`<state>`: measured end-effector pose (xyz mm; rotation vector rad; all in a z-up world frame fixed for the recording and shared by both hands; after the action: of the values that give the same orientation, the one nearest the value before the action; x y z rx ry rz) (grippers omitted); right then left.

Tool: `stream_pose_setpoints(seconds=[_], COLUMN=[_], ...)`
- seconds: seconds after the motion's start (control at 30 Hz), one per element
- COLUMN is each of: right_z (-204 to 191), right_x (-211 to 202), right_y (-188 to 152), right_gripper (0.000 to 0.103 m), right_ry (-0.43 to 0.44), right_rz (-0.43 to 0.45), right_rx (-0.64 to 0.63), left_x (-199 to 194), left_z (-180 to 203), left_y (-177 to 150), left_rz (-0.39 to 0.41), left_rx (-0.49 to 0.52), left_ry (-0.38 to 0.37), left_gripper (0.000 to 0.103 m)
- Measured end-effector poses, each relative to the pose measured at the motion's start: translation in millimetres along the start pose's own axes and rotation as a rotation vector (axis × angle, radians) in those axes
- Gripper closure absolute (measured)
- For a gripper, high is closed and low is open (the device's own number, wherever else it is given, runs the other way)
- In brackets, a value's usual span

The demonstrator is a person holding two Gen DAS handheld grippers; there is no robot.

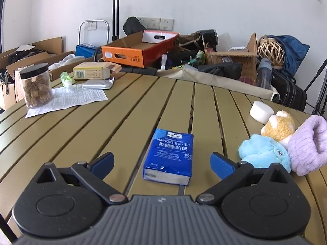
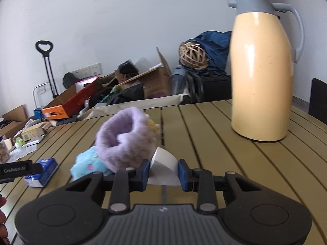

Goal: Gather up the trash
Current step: 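Grasp the white foam wedge with right gripper while left gripper grasps the blue tissue pack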

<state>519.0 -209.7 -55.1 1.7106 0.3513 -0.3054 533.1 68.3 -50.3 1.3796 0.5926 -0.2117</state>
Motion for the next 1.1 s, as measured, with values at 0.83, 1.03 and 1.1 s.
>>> stream_pose_setpoints(seconds=[0.83,1.03,1.1], right_z=[26.4,20.3,17.9], right_x=[3.7,1.1,-0.7], right_y=[-3.4,-3.5,-3.5], right_gripper=[0.074,0.074,0.074], right_ry=[-0.037,-0.02,-0.014], right_rz=[-0.007,-0.005,-0.002], right_rx=[0.045,0.045,0.041], left_x=[18.2,10.7,5.1], left_z=[6.3,6.4,5.8], left_y=[-2.9,-2.6,-1.4], left_rz=[-0.053,-0.049,-0.04], left_rx=[-0.006,0.006,0.002], left_ry=[-0.014,-0.01,-0.015], left_gripper=[0.052,0.052,0.052])
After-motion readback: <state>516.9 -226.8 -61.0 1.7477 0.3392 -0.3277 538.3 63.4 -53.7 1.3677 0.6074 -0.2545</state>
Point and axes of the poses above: each gripper's, at about its wrist camera, not at the fingertips, and x roughly the way its jaws point, z to its right, y to its top, the point moved 5 cm from there along x, roughly the way its jaws point, and after that the axes turned 3 degrees about z, right-handed, at the moved point
